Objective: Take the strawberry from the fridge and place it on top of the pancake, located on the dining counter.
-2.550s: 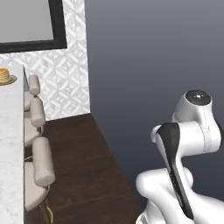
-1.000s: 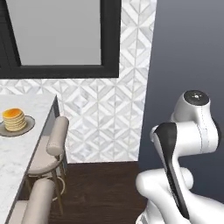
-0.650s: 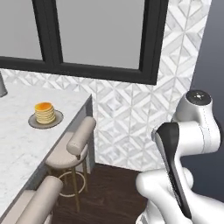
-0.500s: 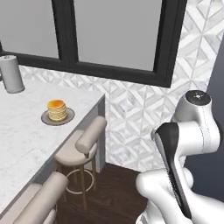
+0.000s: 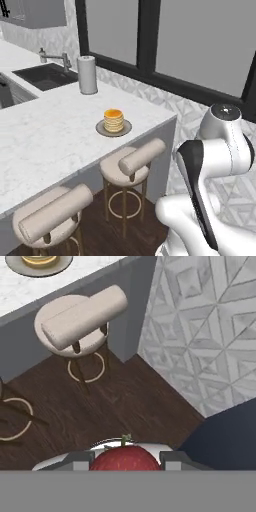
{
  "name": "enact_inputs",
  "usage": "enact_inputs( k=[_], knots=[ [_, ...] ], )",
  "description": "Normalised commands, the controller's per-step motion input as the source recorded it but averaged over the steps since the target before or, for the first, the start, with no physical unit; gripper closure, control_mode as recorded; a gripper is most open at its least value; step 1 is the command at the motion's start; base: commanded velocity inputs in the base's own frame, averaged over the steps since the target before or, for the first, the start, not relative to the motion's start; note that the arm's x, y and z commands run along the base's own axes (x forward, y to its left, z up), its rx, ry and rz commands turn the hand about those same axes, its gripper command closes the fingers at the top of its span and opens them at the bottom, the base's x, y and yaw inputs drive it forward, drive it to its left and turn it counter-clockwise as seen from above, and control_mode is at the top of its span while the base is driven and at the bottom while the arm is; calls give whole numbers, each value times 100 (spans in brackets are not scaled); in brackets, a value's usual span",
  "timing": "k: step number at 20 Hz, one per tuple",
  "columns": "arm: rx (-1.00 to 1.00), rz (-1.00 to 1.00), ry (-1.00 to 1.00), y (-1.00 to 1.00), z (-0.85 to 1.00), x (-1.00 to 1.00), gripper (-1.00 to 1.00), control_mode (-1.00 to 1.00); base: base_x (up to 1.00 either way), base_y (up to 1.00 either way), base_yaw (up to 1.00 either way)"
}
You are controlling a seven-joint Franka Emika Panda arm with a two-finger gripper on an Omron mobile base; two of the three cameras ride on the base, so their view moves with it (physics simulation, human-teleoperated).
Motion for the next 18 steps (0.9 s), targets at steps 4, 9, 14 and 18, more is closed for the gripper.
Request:
enact_inputs(
  k=[4,9,14,18],
  knots=[
    [0,0,0,0,0,0,100,100,27,-54,61],
    [0,0,0,0,0,0,100,100,26,-48,61],
    [0,0,0,0,0,0,100,100,50,-57,62],
    [0,0,0,0,0,0,100,100,41,-76,29]
  ],
)
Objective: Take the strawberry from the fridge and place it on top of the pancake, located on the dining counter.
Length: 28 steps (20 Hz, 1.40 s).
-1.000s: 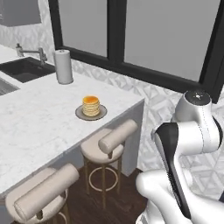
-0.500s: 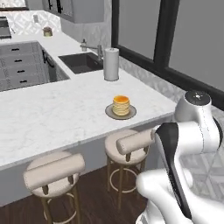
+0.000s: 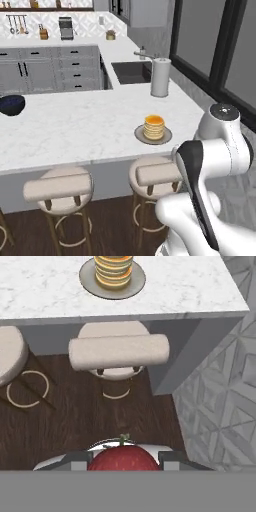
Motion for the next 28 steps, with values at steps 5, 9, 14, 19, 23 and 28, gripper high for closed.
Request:
enact_inputs(
  k=[5,9,14,19,23,28],
  knots=[
    [0,0,0,0,0,0,100,100,70,-22,-5],
    [0,0,0,0,0,0,100,100,86,2,-8],
    [0,0,0,0,0,0,100,100,62,10,-1],
    [0,0,0,0,0,0,100,100,13,0,0],
    [0,0,0,0,0,0,100,100,0,0,0],
    [2,5,0,0,16,37,100,-100,0,0,0]
  ],
)
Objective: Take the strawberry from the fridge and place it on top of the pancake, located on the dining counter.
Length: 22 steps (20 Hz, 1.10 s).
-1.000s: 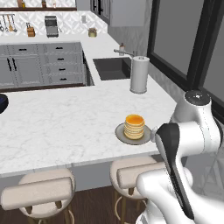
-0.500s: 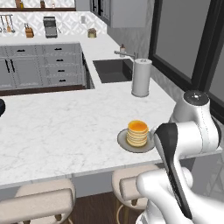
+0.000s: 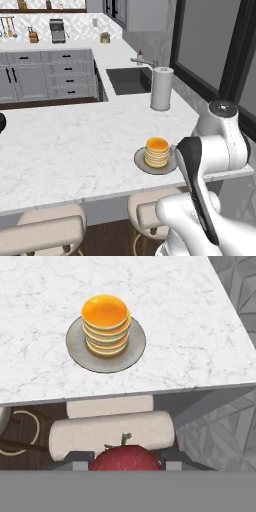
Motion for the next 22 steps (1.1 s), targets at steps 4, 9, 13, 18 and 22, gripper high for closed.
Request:
enact_inputs(
  k=[4,9,13,18,22],
  knots=[
    [5,9,0,0,34,92,100,-100,0,0,0],
    [2,2,4,-2,5,96,100,-100,0,0,0],
    [14,0,10,-36,-15,100,100,-100,0,0,0],
    [8,0,8,-22,-45,96,100,-100,0,0,0],
    [0,0,6,21,-38,89,100,-100,0,0,0]
  ],
)
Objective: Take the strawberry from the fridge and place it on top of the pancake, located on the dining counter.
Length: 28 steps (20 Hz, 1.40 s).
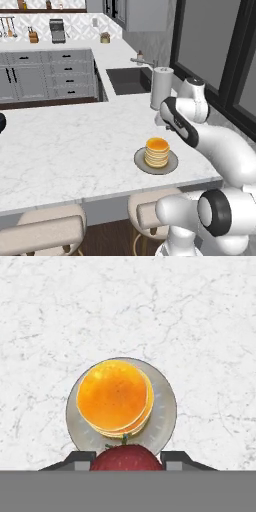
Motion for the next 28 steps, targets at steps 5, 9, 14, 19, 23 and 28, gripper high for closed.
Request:
enact_inputs(
  k=[5,9,14,19,23,28],
  knots=[
    [-3,0,6,14,-48,30,100,-100,0,0,0],
    [-15,0,5,13,-50,23,100,-100,0,0,0],
    [-12,0,1,5,-40,30,100,-100,0,0,0],
    [0,0,0,5,-43,1,100,-100,0,0,0],
    [0,0,0,5,-33,1,100,-100,0,0,0],
    [0,0,0,0,-25,1,100,-100,0,0,0]
  ],
)
